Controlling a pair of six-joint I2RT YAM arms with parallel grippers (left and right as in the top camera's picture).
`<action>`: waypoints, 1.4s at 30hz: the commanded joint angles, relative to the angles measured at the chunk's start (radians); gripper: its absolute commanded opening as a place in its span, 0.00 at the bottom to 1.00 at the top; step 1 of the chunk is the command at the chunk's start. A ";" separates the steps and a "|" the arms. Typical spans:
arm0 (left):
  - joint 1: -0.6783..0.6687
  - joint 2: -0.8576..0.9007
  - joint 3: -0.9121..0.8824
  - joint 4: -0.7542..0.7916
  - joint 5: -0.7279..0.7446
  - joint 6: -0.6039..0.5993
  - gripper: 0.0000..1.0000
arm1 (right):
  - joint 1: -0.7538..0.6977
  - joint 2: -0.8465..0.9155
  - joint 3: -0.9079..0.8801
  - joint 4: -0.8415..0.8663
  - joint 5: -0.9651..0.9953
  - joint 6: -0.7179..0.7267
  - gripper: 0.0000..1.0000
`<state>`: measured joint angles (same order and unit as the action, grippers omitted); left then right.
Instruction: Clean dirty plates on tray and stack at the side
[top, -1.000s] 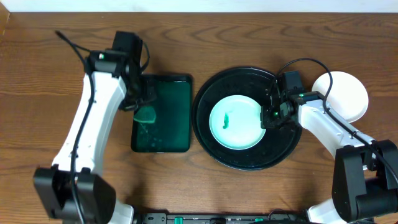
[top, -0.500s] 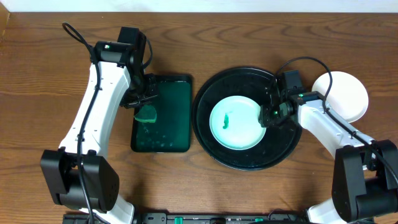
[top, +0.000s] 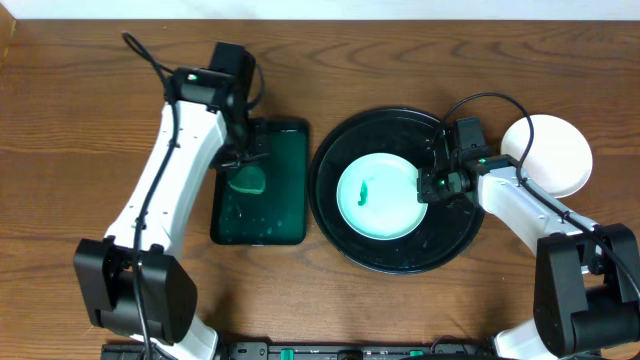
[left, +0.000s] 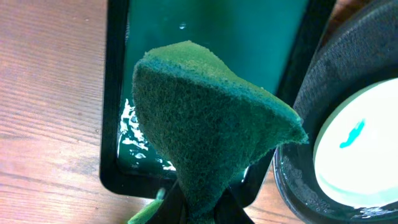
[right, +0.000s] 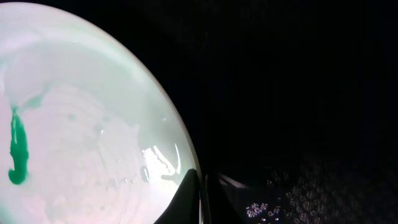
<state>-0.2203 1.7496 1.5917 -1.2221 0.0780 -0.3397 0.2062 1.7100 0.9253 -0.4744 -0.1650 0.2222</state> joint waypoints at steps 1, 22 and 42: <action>-0.028 -0.002 -0.007 0.001 -0.065 0.009 0.07 | 0.005 -0.006 -0.010 0.003 0.003 -0.002 0.01; -0.054 0.003 -0.278 0.235 -0.068 -0.013 0.07 | 0.005 -0.006 -0.009 0.006 0.002 -0.002 0.01; -0.054 0.003 -0.288 0.244 -0.068 -0.013 0.08 | 0.005 -0.006 -0.010 0.008 -0.006 -0.002 0.01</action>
<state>-0.2741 1.7508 1.3014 -0.9775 0.0227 -0.3412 0.2062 1.7100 0.9245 -0.4725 -0.1680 0.2222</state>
